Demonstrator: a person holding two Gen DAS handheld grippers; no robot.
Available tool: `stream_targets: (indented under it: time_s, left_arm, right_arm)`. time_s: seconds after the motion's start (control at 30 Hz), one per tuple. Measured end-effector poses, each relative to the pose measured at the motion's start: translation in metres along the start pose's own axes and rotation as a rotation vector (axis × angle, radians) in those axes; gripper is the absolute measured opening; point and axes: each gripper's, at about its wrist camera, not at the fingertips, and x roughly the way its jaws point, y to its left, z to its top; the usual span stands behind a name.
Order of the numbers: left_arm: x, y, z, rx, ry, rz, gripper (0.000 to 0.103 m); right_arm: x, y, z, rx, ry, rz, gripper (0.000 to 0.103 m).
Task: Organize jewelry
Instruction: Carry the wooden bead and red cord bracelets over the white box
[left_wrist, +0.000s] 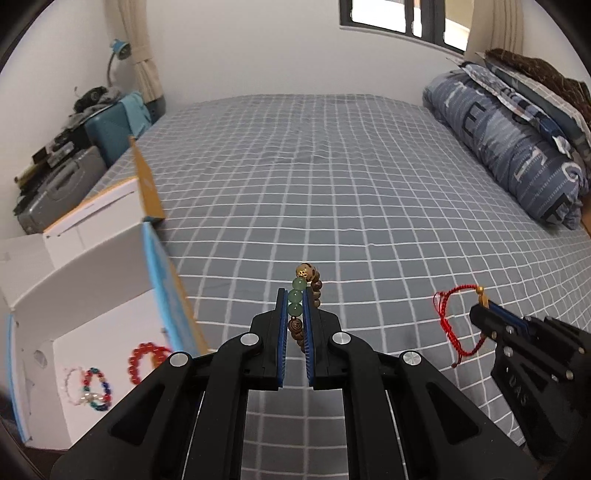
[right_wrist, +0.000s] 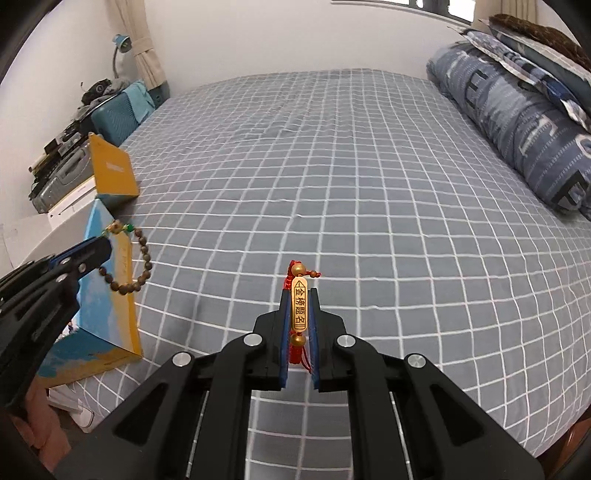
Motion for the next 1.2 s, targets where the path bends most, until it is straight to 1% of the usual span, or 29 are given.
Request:
stream_targets:
  time_s: [0.13,0.2,0.27,0.3,0.43,0.67,0.83,1.03,1.2]
  left_arm:
    - [-0.015,0.03,0.0,-0.037,-0.02,0.014,0.007]
    - [-0.021,0.042,-0.001,-0.049,-0.026,0.021,0.007]
    - [-0.029,0.057,-0.002,-0.067,-0.033,0.041,0.007]
    - [-0.033,0.063,-0.002,-0.077,-0.039,0.05,0.007]
    - [-0.048,0.091,-0.006,-0.114,-0.06,0.089,0.007]
    - [-0.068,0.142,-0.021,-0.199,-0.068,0.145,0.007]
    - [-0.073,0.179,-0.035,-0.253,-0.062,0.178,0.007]
    - [-0.074,0.213,-0.057,-0.294,-0.043,0.222,0.007]
    - [-0.068,0.239,-0.069,-0.331,-0.019,0.25,0.007]
  right_arm:
    - [-0.004,0.022,0.01,-0.023,-0.015,0.031,0.008]
    - [-0.007,0.039,0.015,-0.047,-0.027,0.058,0.008]
    - [-0.009,0.052,0.02,-0.063,-0.036,0.072,0.008]
    - [-0.011,0.06,0.023,-0.069,-0.036,0.096,0.008]
    - [-0.015,0.092,0.027,-0.094,-0.049,0.144,0.008]
    - [-0.024,0.148,0.022,-0.162,-0.077,0.235,0.008]
    - [-0.022,0.189,0.016,-0.223,-0.084,0.297,0.008]
    - [-0.018,0.226,0.008,-0.293,-0.092,0.341,0.008]
    - [-0.006,0.258,0.0,-0.351,-0.084,0.347,0.008]
